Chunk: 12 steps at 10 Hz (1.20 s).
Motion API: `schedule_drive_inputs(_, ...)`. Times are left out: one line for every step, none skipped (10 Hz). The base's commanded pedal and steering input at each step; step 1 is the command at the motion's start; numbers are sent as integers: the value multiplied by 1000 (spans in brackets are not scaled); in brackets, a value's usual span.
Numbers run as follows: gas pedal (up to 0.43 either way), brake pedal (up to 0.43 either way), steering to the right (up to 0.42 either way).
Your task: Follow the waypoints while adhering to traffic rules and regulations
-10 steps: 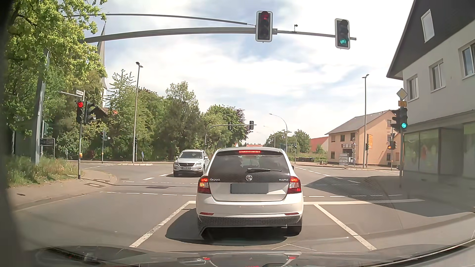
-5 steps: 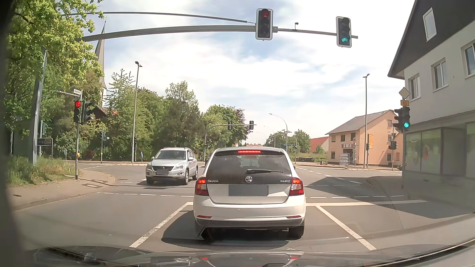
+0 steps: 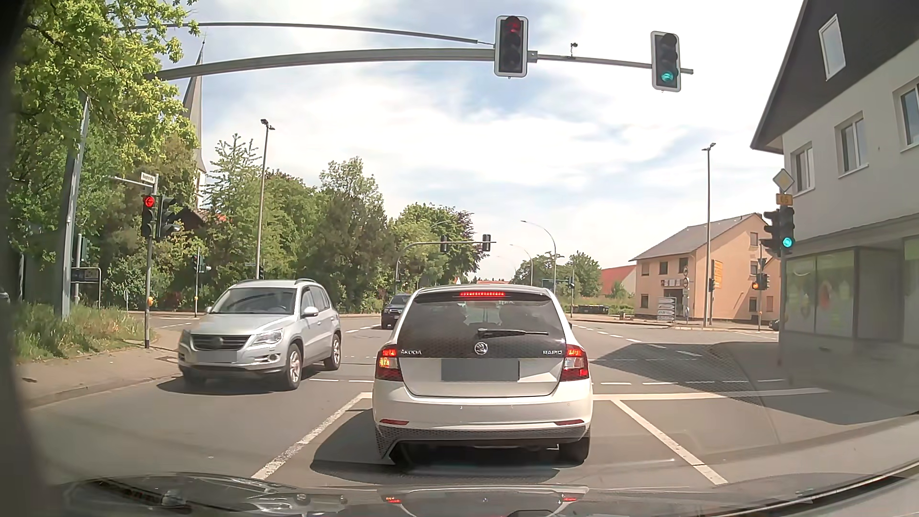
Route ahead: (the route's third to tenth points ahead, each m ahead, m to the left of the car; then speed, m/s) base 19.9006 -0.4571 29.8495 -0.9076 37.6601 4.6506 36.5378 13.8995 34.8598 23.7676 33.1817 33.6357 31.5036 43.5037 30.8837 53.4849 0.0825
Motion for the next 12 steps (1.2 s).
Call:
schedule_drive_inputs(0,0,2)
schedule_drive_inputs(0,0,2)
schedule_drive_inputs(0,0,2)
schedule_drive_inputs(0,0,2)
schedule_drive_inputs(0,0,2)
schedule_drive_inputs(0,0,2)
schedule_drive_inputs(0,0,2)
schedule_drive_inputs(0,0,2)
schedule_drive_inputs(0,0,2)
schedule_drive_inputs(0,0,2)
schedule_drive_inputs(0,0,1)
schedule_drive_inputs(0,0,2)
